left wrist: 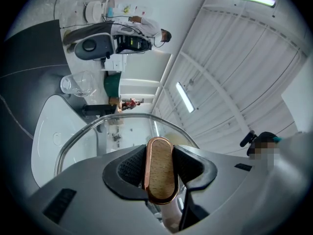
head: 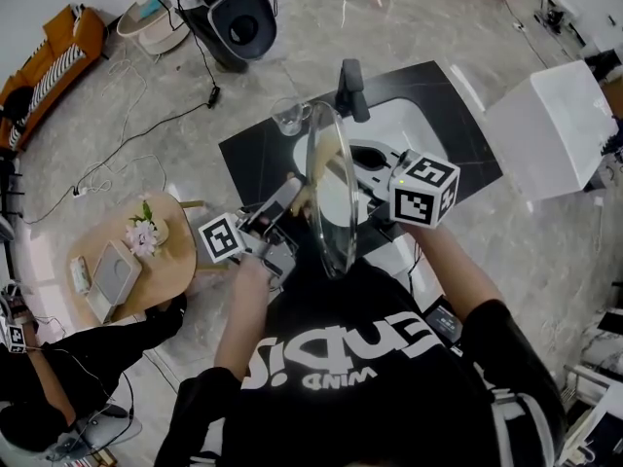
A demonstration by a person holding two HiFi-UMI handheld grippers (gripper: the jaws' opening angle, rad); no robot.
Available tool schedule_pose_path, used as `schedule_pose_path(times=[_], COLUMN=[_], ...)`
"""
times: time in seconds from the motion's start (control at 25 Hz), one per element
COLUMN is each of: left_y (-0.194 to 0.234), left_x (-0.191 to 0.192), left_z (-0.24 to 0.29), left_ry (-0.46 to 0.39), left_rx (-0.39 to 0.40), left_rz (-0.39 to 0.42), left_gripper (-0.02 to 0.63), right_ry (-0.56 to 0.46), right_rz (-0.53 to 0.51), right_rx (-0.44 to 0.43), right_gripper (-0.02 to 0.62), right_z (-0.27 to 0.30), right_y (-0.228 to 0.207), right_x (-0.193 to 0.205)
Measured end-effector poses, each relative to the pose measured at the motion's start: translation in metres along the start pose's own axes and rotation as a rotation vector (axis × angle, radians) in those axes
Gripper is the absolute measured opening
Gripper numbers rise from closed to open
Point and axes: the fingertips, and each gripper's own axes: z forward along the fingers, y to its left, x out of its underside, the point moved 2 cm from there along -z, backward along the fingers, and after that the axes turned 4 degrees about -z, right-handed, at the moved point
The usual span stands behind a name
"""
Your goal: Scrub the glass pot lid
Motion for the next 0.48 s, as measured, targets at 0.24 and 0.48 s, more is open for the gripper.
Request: schedule_pose_path(times=[0.24, 0.48], left_y=[-0.005, -0.008], left_x=[0.005, 0.009], left_z=[0.001, 0.0], left_ry=[0.011, 0.016], left_rx=[0.017, 0.039], left_rz=[-0.011, -0.012], left_gripper=[0.176, 0.176], right_ry=[0.043, 0.097], right_rz=[-0.01, -0.02], right_rx=[0.045, 0.075], right_gripper=[0.037, 0.037], right_z=[0.012, 0.022], right_y=[-0.018, -0.031], right_x=[0.013, 0.04])
